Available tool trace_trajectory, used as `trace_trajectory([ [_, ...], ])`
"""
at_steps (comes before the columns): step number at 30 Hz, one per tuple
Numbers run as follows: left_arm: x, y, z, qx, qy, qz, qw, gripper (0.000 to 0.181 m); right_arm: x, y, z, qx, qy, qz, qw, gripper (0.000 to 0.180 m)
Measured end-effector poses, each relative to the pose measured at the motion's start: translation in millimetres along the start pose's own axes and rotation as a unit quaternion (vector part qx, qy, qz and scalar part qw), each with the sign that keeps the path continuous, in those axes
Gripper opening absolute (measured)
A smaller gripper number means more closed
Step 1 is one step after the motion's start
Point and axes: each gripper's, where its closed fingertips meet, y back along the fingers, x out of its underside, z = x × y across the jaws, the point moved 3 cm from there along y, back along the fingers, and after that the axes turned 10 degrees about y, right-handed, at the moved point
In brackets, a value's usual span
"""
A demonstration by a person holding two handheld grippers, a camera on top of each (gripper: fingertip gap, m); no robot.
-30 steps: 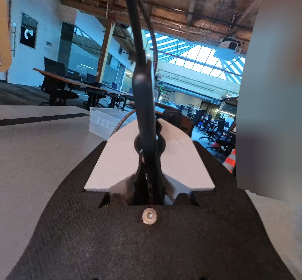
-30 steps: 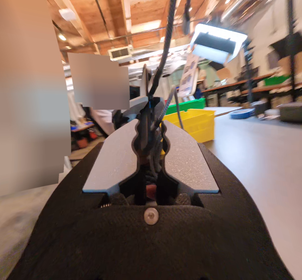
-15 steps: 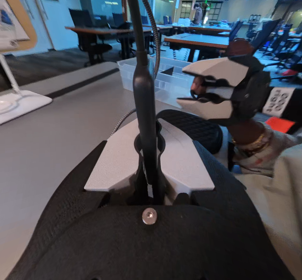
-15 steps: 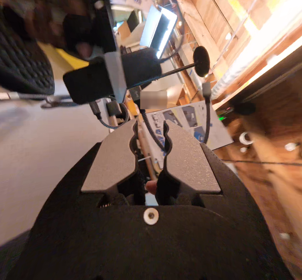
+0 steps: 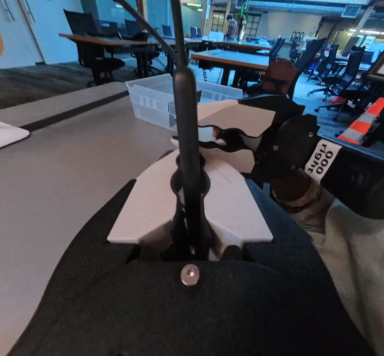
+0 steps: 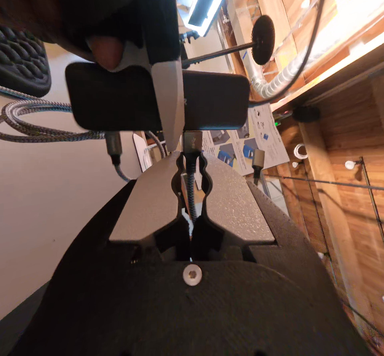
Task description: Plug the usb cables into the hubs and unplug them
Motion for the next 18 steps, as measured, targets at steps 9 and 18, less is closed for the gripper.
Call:
trace_trajectory([
  [9, -12, 2, -1, -0.022, -0.047, -0.06, 0.997, 0.012, 4, 1, -5, -0.011, -0.042, 0.012, 0.999, 0.01],
  [18, -16, 2, 2, -0.036, -0.056, -0.1, 0.993, 0.011, 6, -2, -2, -0.046, -0.109, 0.011, 0.993, 0.01],
])
